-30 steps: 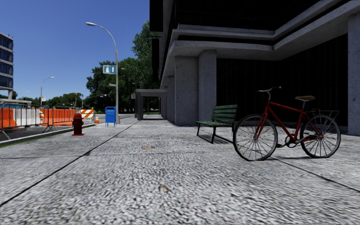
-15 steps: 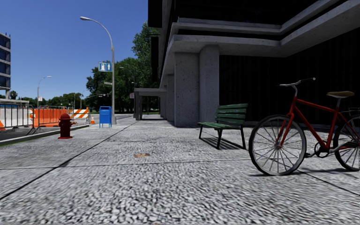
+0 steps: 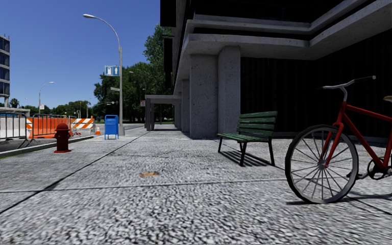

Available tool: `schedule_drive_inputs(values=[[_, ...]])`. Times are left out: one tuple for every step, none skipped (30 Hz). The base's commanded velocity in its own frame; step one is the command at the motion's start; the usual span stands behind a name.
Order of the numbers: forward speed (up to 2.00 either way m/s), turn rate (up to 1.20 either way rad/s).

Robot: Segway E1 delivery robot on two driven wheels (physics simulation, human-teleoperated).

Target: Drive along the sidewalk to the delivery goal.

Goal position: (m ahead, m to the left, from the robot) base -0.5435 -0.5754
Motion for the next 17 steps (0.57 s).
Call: schedule_drive_inputs(values=[[0.00,0.00],[0.00,0.00],[0.00,0.00],[0.00,0.00],[0.00,0.00],[0.00,0.00],[0.00,0.00],[0.00,0.00],[0.00,0.00],[0.00,0.00],[0.00,0.00],[0.00,0.00],[0.00,0.00],[0.00,0.00],[0.00,0.00],[0.00,0.00],[0.00,0.00]])
